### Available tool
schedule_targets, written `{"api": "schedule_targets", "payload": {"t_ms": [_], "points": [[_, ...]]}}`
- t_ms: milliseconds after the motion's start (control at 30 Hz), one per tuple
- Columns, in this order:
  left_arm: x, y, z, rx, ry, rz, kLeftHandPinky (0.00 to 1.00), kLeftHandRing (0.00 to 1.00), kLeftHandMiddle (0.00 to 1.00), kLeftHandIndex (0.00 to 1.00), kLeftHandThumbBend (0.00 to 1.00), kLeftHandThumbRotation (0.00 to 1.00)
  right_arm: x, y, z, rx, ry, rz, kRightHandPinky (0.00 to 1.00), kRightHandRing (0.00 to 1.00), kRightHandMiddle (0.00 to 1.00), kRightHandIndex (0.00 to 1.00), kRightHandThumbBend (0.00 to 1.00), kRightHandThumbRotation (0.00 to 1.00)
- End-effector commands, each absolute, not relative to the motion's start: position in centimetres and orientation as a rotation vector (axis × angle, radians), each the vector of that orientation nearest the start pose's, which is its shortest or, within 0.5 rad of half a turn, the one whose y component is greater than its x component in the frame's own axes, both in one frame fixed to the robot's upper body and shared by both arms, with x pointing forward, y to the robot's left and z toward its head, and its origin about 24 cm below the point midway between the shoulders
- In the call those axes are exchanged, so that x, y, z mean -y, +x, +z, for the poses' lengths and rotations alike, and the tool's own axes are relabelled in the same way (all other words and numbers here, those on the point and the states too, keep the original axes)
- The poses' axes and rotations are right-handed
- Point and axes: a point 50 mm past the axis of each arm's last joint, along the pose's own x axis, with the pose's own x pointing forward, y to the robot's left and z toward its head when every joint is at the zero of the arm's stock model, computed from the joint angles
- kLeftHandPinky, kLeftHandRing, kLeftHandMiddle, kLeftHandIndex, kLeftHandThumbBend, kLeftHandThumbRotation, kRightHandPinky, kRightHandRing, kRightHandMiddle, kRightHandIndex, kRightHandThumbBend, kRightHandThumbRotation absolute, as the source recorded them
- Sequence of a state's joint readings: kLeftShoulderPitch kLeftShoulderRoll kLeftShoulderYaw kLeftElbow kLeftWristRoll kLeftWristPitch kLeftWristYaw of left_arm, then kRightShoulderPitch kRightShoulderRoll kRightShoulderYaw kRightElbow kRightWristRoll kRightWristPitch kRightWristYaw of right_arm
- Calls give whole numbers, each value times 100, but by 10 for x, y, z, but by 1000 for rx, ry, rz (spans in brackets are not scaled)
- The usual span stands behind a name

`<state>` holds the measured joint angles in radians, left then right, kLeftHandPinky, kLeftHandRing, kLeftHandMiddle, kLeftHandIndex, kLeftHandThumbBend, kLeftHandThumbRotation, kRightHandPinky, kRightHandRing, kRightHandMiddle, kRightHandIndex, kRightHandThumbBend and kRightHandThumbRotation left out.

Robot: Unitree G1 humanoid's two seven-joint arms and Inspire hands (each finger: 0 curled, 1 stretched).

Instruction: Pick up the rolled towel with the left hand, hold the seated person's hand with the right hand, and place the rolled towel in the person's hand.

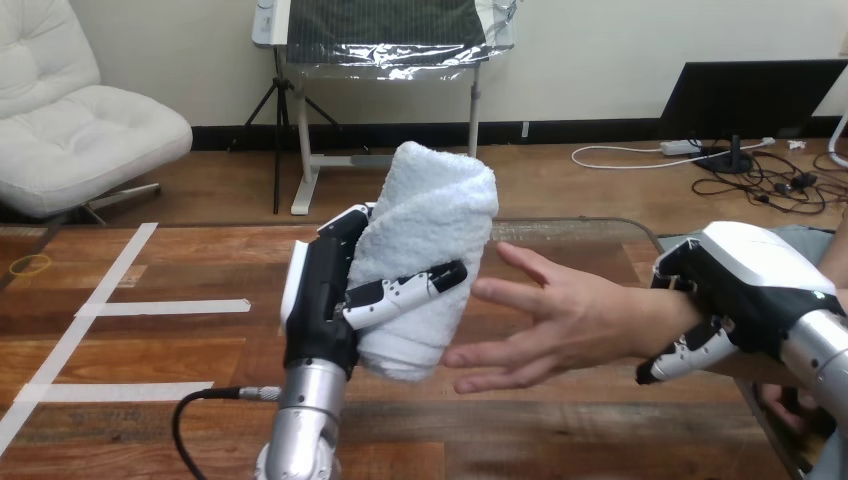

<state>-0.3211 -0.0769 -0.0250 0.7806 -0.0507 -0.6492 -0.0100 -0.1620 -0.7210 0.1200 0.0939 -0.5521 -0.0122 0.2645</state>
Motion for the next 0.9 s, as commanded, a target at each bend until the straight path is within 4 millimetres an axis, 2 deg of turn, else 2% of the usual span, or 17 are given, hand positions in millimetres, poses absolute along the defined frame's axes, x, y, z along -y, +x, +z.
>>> {"api": "schedule_targets", "payload": {"t_ms": [0,867], "points": [[-51,311,60,362,-256,-180,25,30,37,42,61,0,228,293,94,-50,-1205,309,24,29,36,38,84,18],[-18,311,56,311,-307,-225,24,30,36,43,63,0,219,294,98,-14,-1177,315,25,30,36,38,85,17]]}}
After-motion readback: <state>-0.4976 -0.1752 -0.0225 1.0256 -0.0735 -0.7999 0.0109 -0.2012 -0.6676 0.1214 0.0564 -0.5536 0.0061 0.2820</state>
